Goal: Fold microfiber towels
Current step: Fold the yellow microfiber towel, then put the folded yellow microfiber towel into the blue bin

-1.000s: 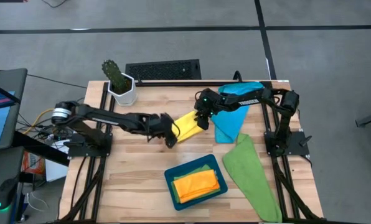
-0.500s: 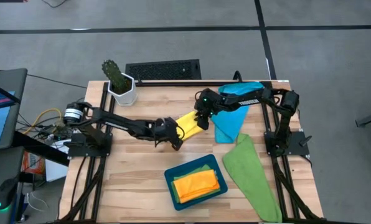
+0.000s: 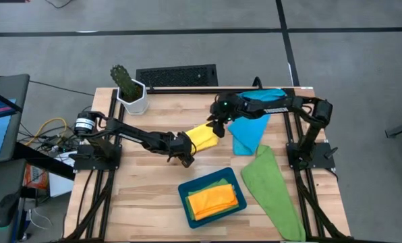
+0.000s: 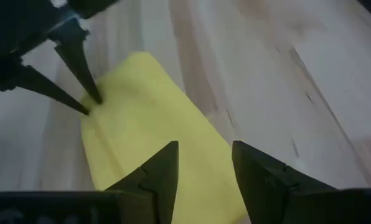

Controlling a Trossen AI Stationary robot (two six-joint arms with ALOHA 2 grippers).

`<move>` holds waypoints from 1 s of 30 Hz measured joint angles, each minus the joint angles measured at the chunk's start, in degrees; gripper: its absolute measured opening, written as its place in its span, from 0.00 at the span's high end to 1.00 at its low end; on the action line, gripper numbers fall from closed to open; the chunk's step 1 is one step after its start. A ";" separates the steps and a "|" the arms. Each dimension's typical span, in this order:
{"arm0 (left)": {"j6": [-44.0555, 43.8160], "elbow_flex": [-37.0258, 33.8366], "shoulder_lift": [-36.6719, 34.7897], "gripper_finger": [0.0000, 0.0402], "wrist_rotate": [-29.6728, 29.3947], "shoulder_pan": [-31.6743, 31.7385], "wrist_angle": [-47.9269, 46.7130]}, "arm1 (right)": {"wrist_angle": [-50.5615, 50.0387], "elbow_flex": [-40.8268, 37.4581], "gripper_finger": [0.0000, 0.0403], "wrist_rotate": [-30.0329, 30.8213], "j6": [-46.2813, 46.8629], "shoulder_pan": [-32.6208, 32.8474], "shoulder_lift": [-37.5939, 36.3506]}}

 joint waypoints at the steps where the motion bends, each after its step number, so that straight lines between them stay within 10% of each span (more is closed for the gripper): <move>1: 0.00 0.00 -0.12 0.82 0.44 0.00 0.05 | 1.21 0.01 0.57 -0.03 -0.13 0.44 0.71; 14: -19.48 0.07 -13.10 0.80 -5.65 -0.35 -8.05 | 5.43 0.15 0.57 -1.07 1.71 3.01 11.68; 21: -38.75 0.07 -14.47 0.58 -10.99 -4.06 -11.04 | 6.51 -0.15 0.57 -1.13 4.25 3.06 8.93; 30: -51.28 0.00 -5.70 0.33 -2.86 -1.26 -12.27 | 5.42 -0.11 0.57 -1.24 4.81 3.02 1.96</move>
